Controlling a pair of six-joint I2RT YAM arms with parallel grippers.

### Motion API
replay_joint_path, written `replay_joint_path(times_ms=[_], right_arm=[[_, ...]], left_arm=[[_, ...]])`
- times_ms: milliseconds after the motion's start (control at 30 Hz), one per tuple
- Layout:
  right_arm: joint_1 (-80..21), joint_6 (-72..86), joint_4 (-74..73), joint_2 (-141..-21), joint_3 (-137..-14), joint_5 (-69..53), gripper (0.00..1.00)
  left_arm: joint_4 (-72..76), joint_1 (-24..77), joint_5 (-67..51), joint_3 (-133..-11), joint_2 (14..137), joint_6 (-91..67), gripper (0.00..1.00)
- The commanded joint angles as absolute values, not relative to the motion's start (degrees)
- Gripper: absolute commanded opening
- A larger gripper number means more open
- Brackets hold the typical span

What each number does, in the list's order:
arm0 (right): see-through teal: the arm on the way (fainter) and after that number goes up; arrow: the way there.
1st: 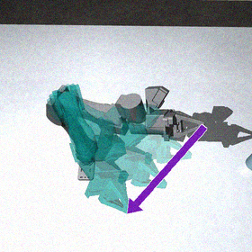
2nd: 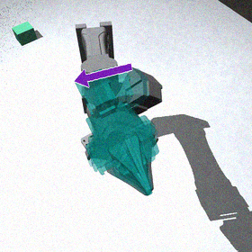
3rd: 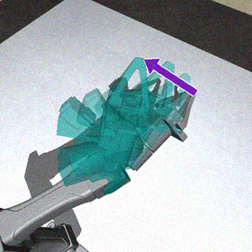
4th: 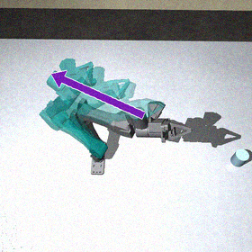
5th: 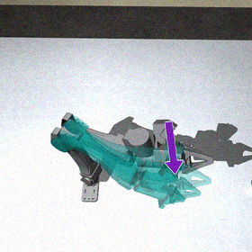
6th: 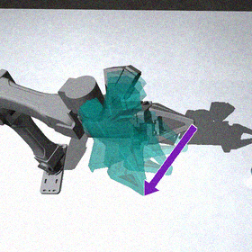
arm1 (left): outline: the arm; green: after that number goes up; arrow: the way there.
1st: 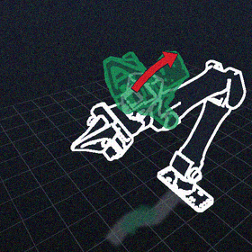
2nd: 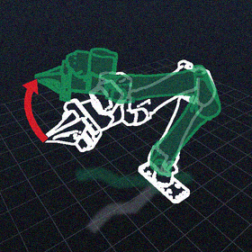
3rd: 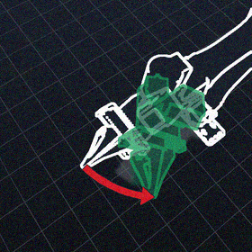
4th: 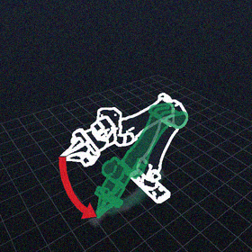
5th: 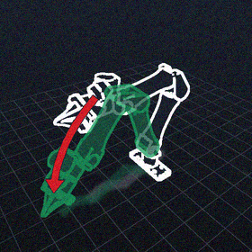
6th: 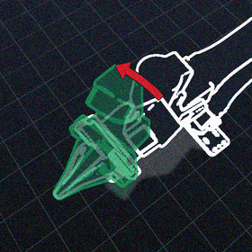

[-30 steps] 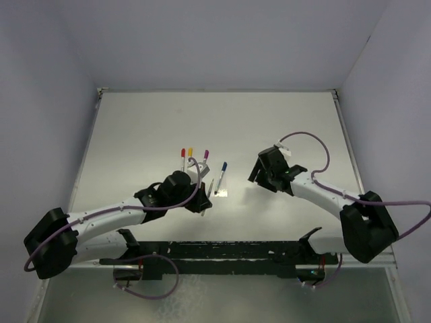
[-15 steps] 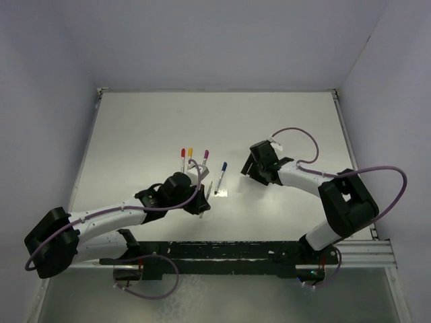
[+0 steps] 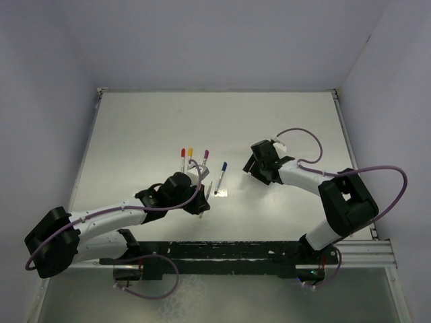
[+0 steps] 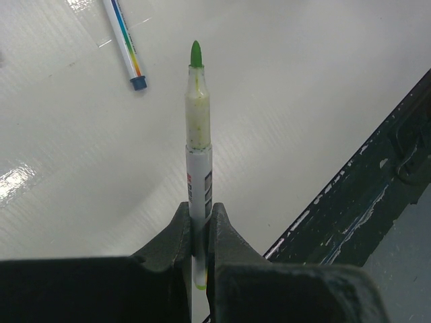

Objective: Insert the pens into the pen caps

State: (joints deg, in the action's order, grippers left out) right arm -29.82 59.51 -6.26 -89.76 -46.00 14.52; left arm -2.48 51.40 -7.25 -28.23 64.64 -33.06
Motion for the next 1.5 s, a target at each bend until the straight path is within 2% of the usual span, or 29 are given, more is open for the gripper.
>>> replay_joint_path(times_ms=[0,333,567,933,1200,1467], right_arm=[[-29.42,62.52,-10.54,-87.62,-44.83,19.23,0.67],[-28.87,64.15,-12.87,-87.2,-45.48,23.62,0.68],[-27.42,62.47,-13.06,-92.16,-49.41,23.65,0.68],[-26.07,59.47,-8.62,-99.37,-52.84,18.6,0.67],[-25.84,54.57,-7.43,-107.54,-60.24,13.8,0.65],[-25.84,55.2,-10.09,-105.53,-58.96,20.05,0.65]], left_arm=[[-0.43,51.33,-7.02,-29.52,64.35,-30.78,0.0],[0.07,51.33,-7.46,-29.14,63.95,-30.84,0.0],[0.4,51.33,-7.65,-29.02,64.16,-30.92,0.0],[0.74,51.32,-7.38,-28.78,64.42,-30.68,0.0],[-0.09,51.23,-6.12,-28.81,63.57,-30.41,0.0],[0.48,51.24,-6.28,-28.41,63.54,-30.71,0.0]])
